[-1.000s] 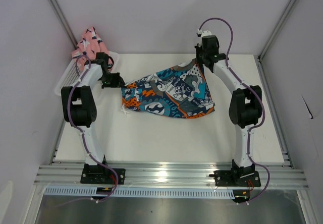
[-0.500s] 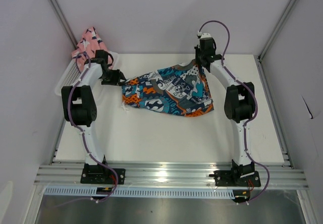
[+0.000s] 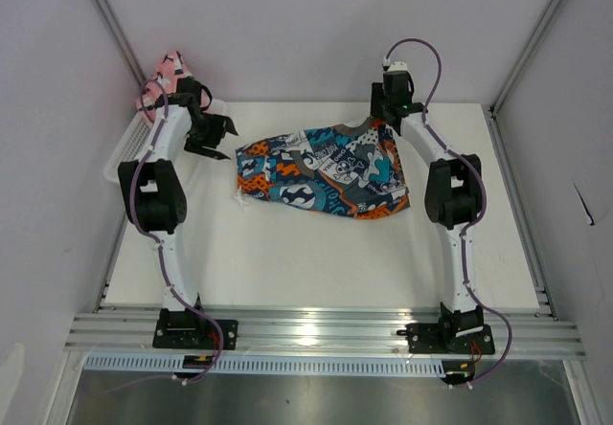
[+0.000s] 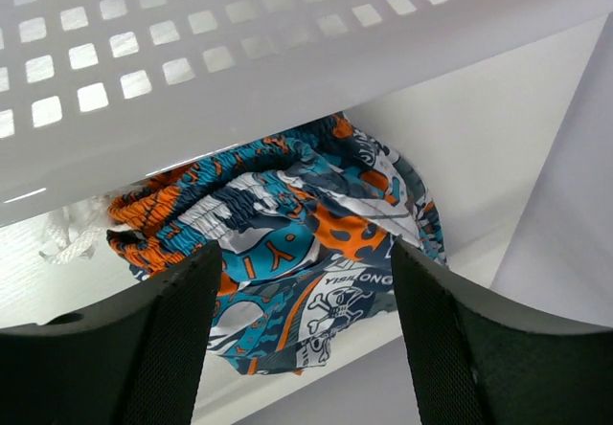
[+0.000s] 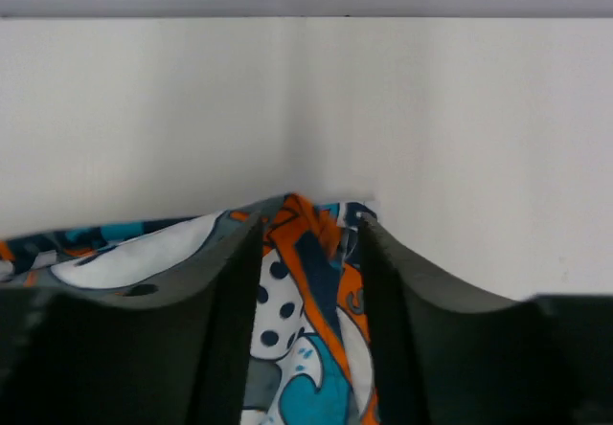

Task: Fold and stack the shorts
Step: Fold the shorts

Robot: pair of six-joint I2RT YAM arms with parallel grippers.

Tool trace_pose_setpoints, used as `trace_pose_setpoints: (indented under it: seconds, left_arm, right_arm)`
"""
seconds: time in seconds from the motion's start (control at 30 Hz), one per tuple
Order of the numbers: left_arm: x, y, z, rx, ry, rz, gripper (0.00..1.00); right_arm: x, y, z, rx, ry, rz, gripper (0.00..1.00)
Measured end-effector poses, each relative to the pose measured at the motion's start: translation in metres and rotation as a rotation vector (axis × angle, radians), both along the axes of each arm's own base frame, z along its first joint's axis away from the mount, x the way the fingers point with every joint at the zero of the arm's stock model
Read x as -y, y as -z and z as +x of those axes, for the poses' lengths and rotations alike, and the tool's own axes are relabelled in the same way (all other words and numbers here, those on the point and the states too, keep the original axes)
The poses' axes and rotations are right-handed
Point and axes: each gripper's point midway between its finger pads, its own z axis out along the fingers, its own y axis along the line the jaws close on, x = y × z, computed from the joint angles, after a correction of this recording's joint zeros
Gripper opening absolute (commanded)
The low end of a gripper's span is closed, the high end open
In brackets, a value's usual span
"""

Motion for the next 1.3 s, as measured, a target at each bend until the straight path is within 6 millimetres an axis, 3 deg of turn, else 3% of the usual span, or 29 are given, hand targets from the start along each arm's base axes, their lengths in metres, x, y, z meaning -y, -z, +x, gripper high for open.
trace_pose_setpoints:
  seconds: [0.07, 0.3, 0.47, 0.53, 0.63, 0.77, 0.87, 1.13, 1.3]
  left_arm:
    - [0.000, 0.001, -0.003, -0.006, 0.021, 0.007, 0.75]
    - [0.006, -0.001, 0.001, 0.066, 0.168, 0.033, 0.77]
    - [0.014, -0.005, 0.001, 0.143, 0.296, 0.074, 0.87]
    - [0.021, -0.009, -0.001, 0.171, 0.348, 0.091, 0.99]
    - [0.036, -0.017, -0.003, 0.212, 0.428, 0.114, 0.99]
    - [0.061, -0.027, -0.006, 0.270, 0.541, 0.136, 0.99]
    - [0.075, -0.030, -0.009, 0.300, 0.611, 0.149, 0.97]
    - [0.095, -0.041, -0.014, 0.384, 0.753, 0.205, 0.96]
    - [0.094, -0.053, -0.015, 0.422, 0.785, 0.232, 0.95]
  right_arm:
    - [0.001, 0.002, 0.005, 0.003, 0.003, -0.005, 0.84]
    - [0.002, 0.003, 0.010, -0.005, 0.008, -0.004, 0.94]
    - [-0.003, 0.007, 0.004, -0.048, -0.035, 0.069, 0.99]
    - [-0.001, 0.007, 0.000, -0.077, -0.058, 0.125, 0.99]
    - [0.012, 0.009, -0.008, -0.118, -0.081, 0.225, 0.99]
    - [0.042, 0.032, -0.028, -0.205, -0.062, 0.304, 0.98]
    - [0.054, 0.049, -0.041, -0.267, -0.048, 0.324, 0.97]
    - [0.030, 0.085, -0.085, -0.405, -0.099, 0.352, 0.97]
    - [0.018, 0.092, -0.093, -0.427, -0.114, 0.330, 0.93]
